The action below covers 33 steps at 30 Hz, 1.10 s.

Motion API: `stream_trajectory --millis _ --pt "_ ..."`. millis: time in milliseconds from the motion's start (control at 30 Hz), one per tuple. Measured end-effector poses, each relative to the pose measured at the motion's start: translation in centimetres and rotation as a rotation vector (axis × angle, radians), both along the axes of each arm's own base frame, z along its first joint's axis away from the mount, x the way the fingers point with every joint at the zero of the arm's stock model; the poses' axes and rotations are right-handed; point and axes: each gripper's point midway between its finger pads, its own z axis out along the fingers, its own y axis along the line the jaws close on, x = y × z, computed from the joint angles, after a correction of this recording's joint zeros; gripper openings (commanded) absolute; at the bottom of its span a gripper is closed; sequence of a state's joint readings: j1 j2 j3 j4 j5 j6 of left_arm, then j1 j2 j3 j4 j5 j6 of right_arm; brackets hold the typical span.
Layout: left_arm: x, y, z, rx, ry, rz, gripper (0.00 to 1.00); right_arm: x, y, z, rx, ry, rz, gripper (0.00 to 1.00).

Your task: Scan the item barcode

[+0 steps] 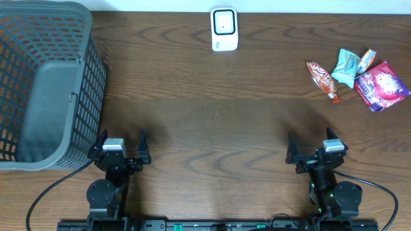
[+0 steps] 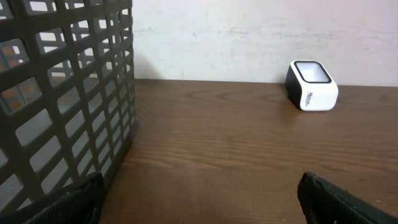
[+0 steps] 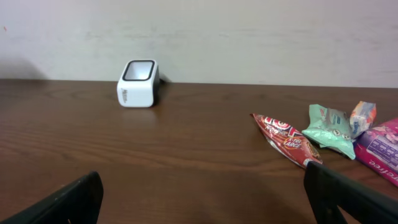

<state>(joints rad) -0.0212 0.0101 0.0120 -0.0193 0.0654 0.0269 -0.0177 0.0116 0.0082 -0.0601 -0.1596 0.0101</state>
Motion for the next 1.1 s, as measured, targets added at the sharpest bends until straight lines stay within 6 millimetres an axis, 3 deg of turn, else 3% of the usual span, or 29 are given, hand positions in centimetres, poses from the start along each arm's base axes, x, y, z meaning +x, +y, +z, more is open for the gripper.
stream_trajectory --millis 433,1100 --pt "0.0 0.0 0.0 0.0 0.0 0.0 0.98 0.1 -1.02 -0.19 -0.035 0.004 -0.057 0.99" --pt "0.0 0.0 0.0 0.0 0.0 0.0 0.98 0.11 -1.04 -0.18 -0.035 0.003 -0.059 0.99"
